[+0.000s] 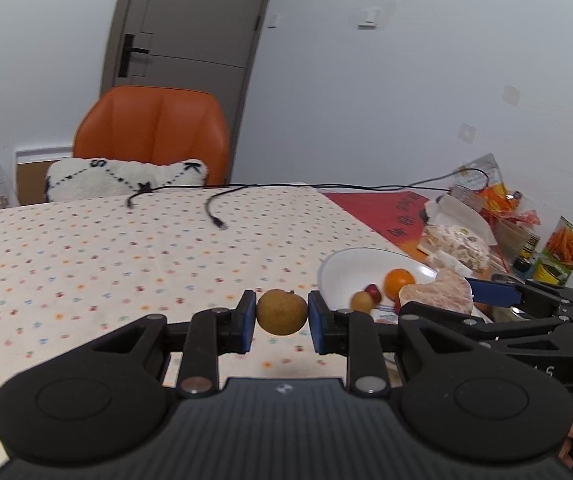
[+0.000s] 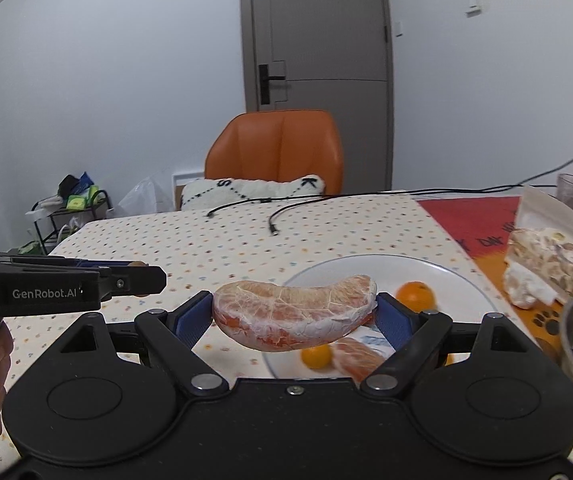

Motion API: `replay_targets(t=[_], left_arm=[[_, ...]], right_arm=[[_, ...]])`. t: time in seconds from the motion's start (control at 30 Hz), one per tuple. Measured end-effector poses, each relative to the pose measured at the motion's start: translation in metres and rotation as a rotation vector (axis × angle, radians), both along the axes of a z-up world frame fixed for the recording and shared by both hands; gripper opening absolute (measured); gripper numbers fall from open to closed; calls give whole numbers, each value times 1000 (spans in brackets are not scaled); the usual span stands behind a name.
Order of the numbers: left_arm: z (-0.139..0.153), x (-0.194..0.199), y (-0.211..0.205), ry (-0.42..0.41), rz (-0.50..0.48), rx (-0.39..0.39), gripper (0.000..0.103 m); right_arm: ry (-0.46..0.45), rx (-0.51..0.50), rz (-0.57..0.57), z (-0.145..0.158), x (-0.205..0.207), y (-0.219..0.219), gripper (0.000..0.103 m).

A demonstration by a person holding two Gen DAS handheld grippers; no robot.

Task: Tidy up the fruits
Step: 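Carry the pomelo segment and brown kiwi over the white plate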

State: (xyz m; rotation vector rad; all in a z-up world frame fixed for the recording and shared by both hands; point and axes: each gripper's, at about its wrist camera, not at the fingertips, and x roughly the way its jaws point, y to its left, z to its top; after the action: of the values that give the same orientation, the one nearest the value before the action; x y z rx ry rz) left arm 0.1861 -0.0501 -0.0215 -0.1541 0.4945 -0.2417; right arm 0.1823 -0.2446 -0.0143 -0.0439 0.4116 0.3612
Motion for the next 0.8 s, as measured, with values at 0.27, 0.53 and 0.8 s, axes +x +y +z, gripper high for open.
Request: replay_targets(t=[0.27,0.53,0.8], left_arm=[[-1,9,-21,-2,-48,-4,26],[-14,18,-40,20,-91,-42,26],[-29,30,-59,62,-114,-47,26]], right_arm=[[-10,44,-59,-1,-1,-36,84],[-19,62,-83,-5,-2,-52,84],[-5,73,-130,-15,0,-78,84]])
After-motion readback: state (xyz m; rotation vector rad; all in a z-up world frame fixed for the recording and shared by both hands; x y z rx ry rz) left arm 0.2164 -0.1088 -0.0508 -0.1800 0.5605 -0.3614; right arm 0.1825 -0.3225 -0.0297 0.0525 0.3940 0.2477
